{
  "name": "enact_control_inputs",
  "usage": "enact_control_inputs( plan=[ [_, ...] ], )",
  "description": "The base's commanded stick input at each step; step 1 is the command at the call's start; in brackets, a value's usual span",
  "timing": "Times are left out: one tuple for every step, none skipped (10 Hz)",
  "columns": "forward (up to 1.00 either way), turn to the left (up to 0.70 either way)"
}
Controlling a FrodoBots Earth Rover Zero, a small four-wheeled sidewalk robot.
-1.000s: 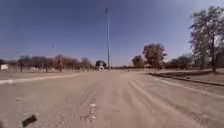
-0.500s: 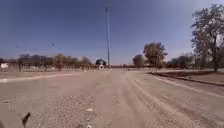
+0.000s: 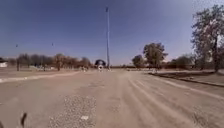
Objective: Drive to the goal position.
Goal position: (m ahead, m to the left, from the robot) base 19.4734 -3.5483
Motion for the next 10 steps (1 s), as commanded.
enact_control_inputs(
  plan=[
    [0.50,0.00],
    [0.50,0.00],
    [0.50,0.00],
    [0.50,0.00],
    [0.50,0.00],
    [0.50,0.00],
    [0.50,0.00],
    [0.50,0.00],
    [0.50,0.00],
    [0.50,0.00]
  ],
)
